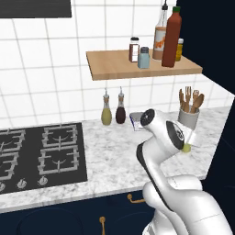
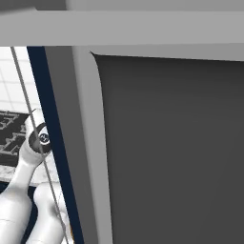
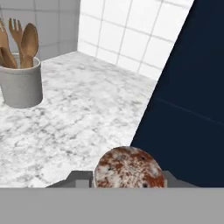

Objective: Put the shaker and condiment bottle from the counter next to their counterparts in the cabinet.

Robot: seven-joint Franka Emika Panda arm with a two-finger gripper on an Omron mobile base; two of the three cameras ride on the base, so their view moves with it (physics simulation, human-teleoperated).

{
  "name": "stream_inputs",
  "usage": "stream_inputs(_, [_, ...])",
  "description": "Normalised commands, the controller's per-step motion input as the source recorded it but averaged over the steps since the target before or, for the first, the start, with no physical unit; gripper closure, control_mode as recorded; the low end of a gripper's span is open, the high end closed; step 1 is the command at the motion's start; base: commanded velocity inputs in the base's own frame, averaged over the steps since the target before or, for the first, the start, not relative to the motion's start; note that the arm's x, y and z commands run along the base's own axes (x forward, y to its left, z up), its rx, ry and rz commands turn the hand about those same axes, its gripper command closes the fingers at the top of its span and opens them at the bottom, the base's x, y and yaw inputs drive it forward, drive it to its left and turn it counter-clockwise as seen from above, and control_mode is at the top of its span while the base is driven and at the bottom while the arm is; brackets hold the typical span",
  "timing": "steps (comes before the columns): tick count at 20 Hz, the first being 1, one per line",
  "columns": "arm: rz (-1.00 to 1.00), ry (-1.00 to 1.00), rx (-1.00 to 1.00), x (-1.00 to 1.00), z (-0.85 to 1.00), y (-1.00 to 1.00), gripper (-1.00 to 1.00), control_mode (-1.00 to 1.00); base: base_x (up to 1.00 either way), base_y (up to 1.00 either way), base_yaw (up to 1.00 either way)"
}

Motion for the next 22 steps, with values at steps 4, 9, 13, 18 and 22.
stream_inputs(4, [0.26, -0.11, 0.00, -0.57, 0.54, 0.00, 1.00, -1.00, 0.00, 0.00, 0.00])
stream_inputs(9, [0.30, -0.07, -0.01, -0.37, 0.45, 0.12, 1.00, -1.00, 0.00, 0.00, 0.00])
stream_inputs(13, [0.35, -0.03, -0.06, -0.15, 0.27, 0.39, 1.00, -1.00, 0.00, 0.00, 0.00])
stream_inputs(18, [0.37, -0.03, -0.06, -0.01, 0.41, 0.39, 1.00, -1.00, 0.00, 0.00, 0.00])
stream_inputs(22, [0.34, -0.08, -0.04, -0.04, 0.40, 0.26, 1.00, -1.00, 0.00, 0.00, 0.00])
